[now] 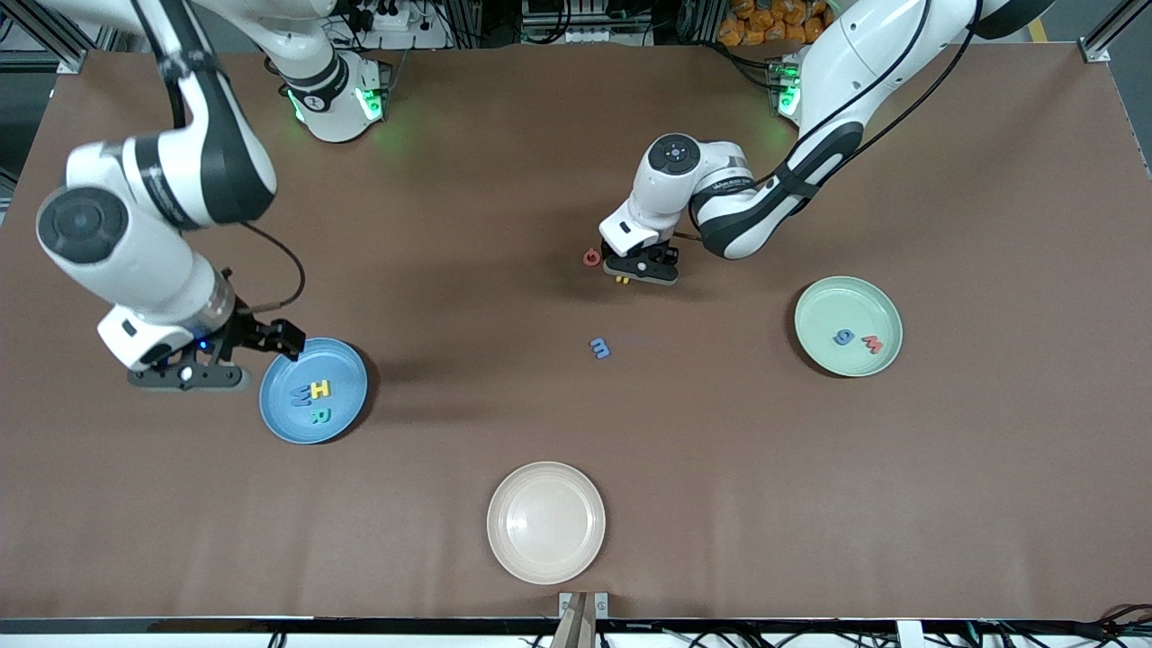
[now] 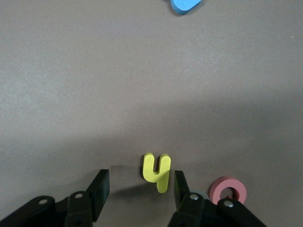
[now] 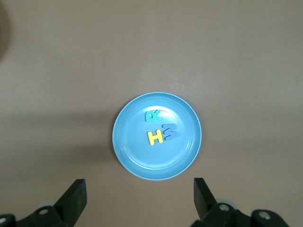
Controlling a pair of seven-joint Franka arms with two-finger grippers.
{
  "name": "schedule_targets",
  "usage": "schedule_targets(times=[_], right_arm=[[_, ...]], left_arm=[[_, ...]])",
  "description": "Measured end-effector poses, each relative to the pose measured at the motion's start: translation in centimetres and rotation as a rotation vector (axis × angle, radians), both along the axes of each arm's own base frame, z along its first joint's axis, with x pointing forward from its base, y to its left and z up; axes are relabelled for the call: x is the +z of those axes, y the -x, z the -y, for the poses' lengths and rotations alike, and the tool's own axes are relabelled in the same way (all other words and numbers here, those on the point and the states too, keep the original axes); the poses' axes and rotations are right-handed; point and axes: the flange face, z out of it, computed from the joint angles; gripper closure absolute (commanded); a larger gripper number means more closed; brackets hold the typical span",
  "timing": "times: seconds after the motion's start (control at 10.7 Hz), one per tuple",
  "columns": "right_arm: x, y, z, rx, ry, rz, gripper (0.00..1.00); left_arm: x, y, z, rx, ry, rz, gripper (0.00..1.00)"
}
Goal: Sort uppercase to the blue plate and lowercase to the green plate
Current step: 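Grasp the yellow 4 with the left gripper while the right gripper withdraws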
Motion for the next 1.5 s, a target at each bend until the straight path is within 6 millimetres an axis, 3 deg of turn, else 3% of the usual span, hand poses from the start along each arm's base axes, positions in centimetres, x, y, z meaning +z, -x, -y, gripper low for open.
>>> schedule_targets(times=[0.09,0.28,0.56,0.75,1.5], right_arm=[[2.1,0.8,-0.7,0.010,0.008,0.018,0.00],[5.7,2.2,0.0,-0.019,0.002,0.046,0.00],[7.9,2.5,2.3,-0.093,-0.083,0.064,0.00],[8.6,2.5,2.5,-0.101,-0.094,0.066,0.00],[8.3,2.7,0.7,-0.073,-0.101,0.052,0.00]], left_arm=[[-0.1,0.2,0.2,0.002,0.002,-0.002,0.37],[-0.4,0.6,0.6,0.006,-0.002,-0.005,0.37],[-1.2,0.8,1.0,-0.001,-0.022,0.007,0.41],[-1.2,0.9,1.2,0.001,-0.025,0.010,0.46],[-1.3,0.9,1.7,-0.067,-0.033,0.062,0.45]])
